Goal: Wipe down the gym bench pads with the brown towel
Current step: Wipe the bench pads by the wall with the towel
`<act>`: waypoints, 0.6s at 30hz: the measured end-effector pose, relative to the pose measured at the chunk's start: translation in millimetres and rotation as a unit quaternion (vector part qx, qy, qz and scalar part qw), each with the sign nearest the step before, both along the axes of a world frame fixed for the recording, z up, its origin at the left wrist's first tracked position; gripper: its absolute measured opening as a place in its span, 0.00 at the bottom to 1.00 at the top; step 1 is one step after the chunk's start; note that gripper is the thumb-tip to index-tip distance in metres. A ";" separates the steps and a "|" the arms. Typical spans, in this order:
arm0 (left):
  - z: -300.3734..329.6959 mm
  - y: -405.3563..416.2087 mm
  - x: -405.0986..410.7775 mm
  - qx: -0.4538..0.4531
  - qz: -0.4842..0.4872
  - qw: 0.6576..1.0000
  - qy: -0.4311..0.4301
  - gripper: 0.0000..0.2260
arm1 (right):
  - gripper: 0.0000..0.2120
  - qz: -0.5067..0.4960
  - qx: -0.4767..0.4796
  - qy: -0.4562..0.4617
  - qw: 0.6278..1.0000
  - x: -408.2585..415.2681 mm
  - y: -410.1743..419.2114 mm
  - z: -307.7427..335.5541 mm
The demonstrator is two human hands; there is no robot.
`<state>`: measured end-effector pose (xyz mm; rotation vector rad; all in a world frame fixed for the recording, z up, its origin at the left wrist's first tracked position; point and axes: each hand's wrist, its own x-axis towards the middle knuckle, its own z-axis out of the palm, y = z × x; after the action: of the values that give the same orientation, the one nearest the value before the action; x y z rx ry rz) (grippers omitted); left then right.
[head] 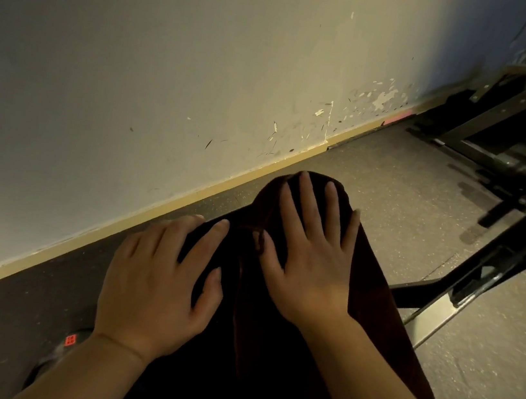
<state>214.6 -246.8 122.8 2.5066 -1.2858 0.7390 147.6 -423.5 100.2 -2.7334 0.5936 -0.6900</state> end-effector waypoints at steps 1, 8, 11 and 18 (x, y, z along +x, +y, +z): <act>0.5 0.0 0.3 -0.001 0.000 1.000 0.000 0.23 | 0.31 0.008 -0.007 -0.005 1.000 -3.1 -1.6 -1.6; 0.2 -1.0 1.3 -0.012 -0.005 1.000 -0.006 0.22 | 0.29 0.035 -0.004 -0.030 0.999 -60.4 -7.6 -39.8; -0.8 -2.9 -0.5 -0.019 -0.002 1.000 -0.003 0.22 | 0.28 0.001 -0.010 -0.018 1.000 -110.3 -11.5 -74.1; -3.6 -3.1 0.2 -0.022 0.000 1.000 0.003 0.21 | 0.31 -0.114 0.057 0.004 0.992 -131.1 14.3 -95.4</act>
<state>214.8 -249.9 119.3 2.4712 -1.2542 0.7520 16.5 -409.2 4.7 -2.5883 0.9292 -0.6745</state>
